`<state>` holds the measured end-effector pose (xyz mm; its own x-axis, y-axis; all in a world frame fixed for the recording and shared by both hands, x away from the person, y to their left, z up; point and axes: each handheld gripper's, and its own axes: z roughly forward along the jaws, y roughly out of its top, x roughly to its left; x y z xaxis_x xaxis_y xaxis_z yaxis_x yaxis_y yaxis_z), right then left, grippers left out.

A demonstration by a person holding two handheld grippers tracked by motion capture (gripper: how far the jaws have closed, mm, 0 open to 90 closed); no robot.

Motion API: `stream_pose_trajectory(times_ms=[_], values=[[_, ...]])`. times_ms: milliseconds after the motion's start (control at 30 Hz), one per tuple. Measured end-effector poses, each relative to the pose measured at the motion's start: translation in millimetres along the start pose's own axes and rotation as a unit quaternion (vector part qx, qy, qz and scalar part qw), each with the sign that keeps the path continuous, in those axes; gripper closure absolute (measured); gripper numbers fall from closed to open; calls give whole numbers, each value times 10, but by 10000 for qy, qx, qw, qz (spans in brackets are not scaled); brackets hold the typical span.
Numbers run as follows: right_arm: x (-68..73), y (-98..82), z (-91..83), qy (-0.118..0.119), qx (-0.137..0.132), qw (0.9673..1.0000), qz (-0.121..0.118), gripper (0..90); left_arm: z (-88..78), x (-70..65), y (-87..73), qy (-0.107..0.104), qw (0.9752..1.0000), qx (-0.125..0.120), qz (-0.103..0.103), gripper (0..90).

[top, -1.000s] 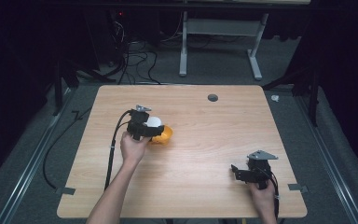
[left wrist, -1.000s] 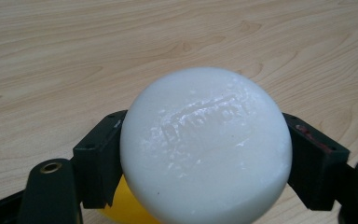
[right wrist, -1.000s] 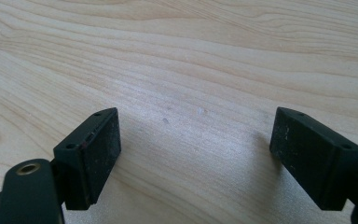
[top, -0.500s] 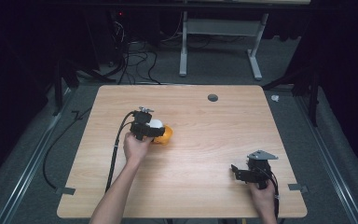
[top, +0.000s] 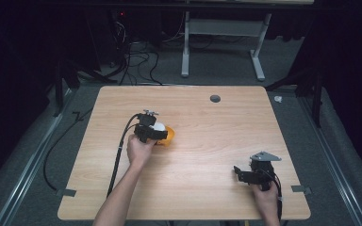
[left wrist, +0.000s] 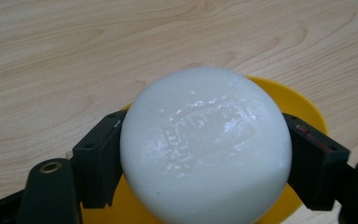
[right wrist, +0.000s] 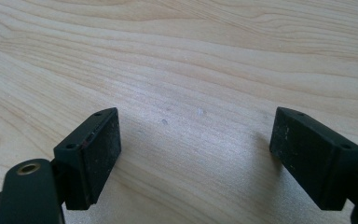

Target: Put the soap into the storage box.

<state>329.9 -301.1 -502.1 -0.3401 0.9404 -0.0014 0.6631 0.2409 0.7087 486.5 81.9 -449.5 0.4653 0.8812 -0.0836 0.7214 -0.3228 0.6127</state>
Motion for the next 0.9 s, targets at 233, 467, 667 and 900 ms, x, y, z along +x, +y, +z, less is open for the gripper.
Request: stream_pose_trajectory(times_ms=[233, 467, 667, 900], values=[[2, 1, -1, 0, 9, 10000, -11, 173, 30, -11, -5, -5, 10000, 51, -8, 235], [2, 1, -1, 1, 8, 10000, -8, 173, 74, -21, -16, 44, 9998, 194, -12, 234], [2, 1, -1, 3, 9, 10000, -9, 173, 22, -26, -1, 16, 10000, 31, -68, 231], [2, 1, 0, -4, 9, 10000, -18, 173, -124, -10, 22, -47, 9997, -233, -104, 213]])
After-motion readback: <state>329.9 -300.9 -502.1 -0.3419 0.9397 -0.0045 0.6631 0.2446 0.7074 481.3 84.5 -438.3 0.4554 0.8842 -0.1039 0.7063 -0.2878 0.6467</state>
